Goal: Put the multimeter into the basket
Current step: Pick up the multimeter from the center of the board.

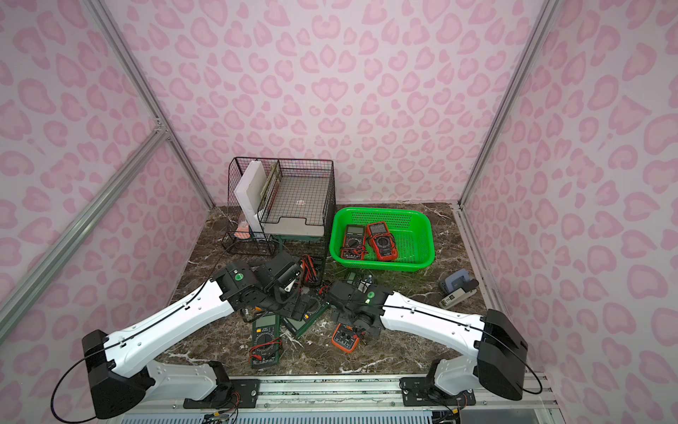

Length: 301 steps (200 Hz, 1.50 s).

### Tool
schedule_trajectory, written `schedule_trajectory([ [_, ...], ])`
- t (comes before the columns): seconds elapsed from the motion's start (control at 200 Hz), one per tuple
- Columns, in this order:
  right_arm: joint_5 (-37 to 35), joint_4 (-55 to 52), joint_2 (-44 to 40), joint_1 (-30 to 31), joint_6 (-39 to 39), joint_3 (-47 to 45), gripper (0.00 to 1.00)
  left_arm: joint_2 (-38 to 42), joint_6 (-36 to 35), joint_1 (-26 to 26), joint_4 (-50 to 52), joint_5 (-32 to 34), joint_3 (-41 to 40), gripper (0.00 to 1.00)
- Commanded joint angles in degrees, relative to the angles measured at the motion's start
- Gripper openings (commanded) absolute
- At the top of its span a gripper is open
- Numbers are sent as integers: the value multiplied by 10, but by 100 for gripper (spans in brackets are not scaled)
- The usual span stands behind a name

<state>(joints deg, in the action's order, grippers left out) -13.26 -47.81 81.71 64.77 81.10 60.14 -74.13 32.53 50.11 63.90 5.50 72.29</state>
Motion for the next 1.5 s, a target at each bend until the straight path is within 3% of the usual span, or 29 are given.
schedule_trajectory([
  [0.0,-28,-18,26,13,51,16,99,11,7,-4,9,8,-5,99],
  [0.565,-35,12,69,18,87,-8,99,13,-38,-20,12,-2,-5,98],
  [1.27,26,144,139,-47,5,-50,99,5,-42,-24,14,-13,-4,98],
  [1.415,33,138,154,-47,-7,-34,90,2,-43,-25,14,-14,-2,99],
  [1.5,31,130,147,-44,-8,-31,79,4,-43,-25,13,-15,-3,99],
])
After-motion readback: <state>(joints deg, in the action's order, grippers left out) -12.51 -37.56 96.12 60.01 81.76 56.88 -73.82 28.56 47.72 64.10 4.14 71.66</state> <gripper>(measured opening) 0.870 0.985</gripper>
